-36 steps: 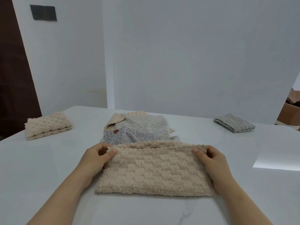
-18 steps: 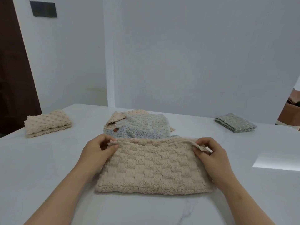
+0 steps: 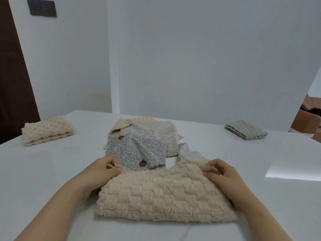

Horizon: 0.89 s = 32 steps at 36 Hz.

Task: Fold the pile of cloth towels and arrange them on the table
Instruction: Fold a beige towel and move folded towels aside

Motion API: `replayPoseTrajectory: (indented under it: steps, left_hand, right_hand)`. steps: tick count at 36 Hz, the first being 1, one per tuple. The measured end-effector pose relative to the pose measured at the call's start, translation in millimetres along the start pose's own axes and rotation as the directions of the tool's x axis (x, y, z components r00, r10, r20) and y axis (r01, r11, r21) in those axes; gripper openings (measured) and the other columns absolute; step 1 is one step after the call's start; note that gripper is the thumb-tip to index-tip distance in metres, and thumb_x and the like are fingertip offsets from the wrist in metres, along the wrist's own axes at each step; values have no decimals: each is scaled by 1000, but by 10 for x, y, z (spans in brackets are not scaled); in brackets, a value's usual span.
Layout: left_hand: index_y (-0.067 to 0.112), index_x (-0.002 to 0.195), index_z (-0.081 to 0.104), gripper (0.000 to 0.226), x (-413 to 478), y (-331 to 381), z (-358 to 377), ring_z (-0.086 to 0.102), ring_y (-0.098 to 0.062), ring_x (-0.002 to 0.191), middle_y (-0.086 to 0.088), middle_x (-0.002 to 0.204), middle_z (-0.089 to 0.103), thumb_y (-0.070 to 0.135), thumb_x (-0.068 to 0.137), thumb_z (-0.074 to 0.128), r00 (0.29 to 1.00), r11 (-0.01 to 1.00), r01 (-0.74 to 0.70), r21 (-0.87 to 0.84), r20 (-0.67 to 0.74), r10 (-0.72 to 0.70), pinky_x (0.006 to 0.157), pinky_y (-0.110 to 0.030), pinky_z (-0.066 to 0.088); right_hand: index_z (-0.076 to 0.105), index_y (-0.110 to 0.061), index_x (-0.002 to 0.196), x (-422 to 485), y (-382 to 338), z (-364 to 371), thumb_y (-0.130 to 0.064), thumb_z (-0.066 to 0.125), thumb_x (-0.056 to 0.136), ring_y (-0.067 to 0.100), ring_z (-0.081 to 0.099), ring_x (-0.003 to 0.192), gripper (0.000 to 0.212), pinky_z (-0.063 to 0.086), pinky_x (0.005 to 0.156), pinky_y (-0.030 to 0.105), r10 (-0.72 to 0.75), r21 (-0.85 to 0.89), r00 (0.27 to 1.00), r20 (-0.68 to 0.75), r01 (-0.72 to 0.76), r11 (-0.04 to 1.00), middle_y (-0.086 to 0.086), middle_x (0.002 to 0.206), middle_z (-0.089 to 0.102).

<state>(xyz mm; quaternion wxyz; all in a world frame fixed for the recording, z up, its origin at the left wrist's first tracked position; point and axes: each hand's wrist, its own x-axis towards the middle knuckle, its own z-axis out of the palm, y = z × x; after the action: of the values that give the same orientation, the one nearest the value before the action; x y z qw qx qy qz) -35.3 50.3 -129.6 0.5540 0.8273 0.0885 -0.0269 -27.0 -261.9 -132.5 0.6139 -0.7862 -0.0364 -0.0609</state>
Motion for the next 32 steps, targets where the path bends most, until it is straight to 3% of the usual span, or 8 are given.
replayPoseTrajectory:
  steps: [3,6,10,14,18,24,27,32]
  left_hand:
    - [16,81,61,7,30,-33,-14,53,-18,72,-5,81,60,19,88,60,997,974,-54,221,-45,66,65,-29,38]
    - [16,77,63,8,28,-13,-10,54,-18,73,-4,78,60,19,85,65,986,970,-101,219,-109,127,66,-29,39]
    - [8,77,62,8,18,57,22,48,-17,61,-6,71,57,10,84,66,964,981,-191,-44,-195,179,55,-26,37]
    - [8,76,61,8,69,43,58,42,-14,52,-3,65,53,7,84,65,956,948,-209,-241,-255,146,48,-22,36]
    - [13,72,62,12,143,-83,139,45,-14,49,-1,62,57,11,82,68,936,974,-197,-113,-318,152,50,-25,36]
    - [15,77,64,8,178,-93,205,50,-5,71,9,77,61,20,83,67,892,963,-174,206,-380,243,59,-15,34]
    - [15,78,63,8,196,-90,205,50,-8,71,7,78,61,20,84,64,898,966,-174,191,-371,235,59,-17,35]
    - [15,74,60,12,224,-96,179,50,-16,61,-2,75,62,18,86,63,921,978,-205,-37,-346,180,55,-28,37]
  right_hand:
    - [61,-9,69,-1,54,-11,2,64,78,7,52,68,15,37,66,21,-11,-67,1000,-24,9,998,-13,61,59]
    - [61,-4,69,-2,50,-21,2,63,79,9,50,65,12,38,62,22,-23,-40,997,-75,20,999,-8,60,57]
    - [63,-15,59,-5,38,-57,5,60,79,17,52,62,29,42,62,29,-23,147,984,-177,49,988,0,58,57]
    - [64,-11,64,-4,-4,-75,5,57,81,23,58,65,25,47,64,32,-4,290,980,-200,63,955,4,61,61]
    - [66,-12,69,29,76,-42,-4,62,82,6,57,59,16,44,61,25,-33,31,978,-205,40,999,-7,58,63]
    - [53,-16,56,113,154,-11,-12,66,81,13,44,58,28,33,57,26,-51,-207,977,-206,8,978,-8,51,47]
    - [64,-16,64,104,119,-11,-8,65,82,11,53,63,19,41,62,24,-48,-81,976,-212,31,996,-11,56,60]
    - [67,-10,75,94,38,-48,-5,62,83,14,64,63,10,52,60,25,87,277,984,-157,-41,960,4,70,69]
